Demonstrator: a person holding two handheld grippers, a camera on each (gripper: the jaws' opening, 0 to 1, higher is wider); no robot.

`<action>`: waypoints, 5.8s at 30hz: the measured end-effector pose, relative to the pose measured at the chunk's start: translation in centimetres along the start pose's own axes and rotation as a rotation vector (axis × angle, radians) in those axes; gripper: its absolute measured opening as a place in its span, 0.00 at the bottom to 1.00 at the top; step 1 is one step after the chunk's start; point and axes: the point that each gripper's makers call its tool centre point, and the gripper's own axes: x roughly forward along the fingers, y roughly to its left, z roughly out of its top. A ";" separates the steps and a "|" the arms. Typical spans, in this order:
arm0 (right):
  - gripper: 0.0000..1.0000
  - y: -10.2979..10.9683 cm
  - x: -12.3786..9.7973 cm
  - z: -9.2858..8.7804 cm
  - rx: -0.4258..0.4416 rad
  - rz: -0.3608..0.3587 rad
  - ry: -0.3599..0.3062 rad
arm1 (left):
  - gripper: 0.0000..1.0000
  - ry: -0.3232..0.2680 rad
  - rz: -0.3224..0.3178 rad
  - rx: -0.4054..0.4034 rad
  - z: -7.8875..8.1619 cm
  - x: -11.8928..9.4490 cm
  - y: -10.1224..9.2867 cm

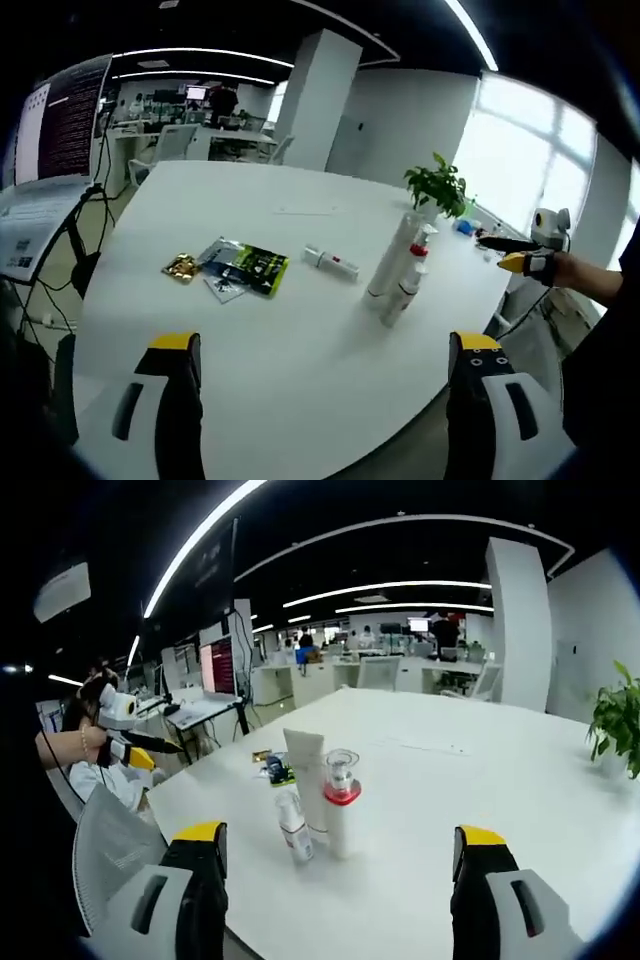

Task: Arrange the skincare products in the storage area until every visible bottle or jar stands upright without overlapping.

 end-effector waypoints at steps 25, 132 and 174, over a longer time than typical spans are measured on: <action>0.76 -1.0 10.5 6.7 0.128 0.109 0.202 | 0.84 0.140 0.064 -0.030 -4.5 1.8 1.4; 0.13 2.7 18.8 10.9 0.078 0.355 0.209 | 0.77 0.040 -0.252 -0.187 3.0 4.7 -4.4; 0.14 20.4 4.4 6.5 0.035 0.541 -0.033 | 0.44 -0.128 -0.473 -0.075 10.1 0.7 -14.9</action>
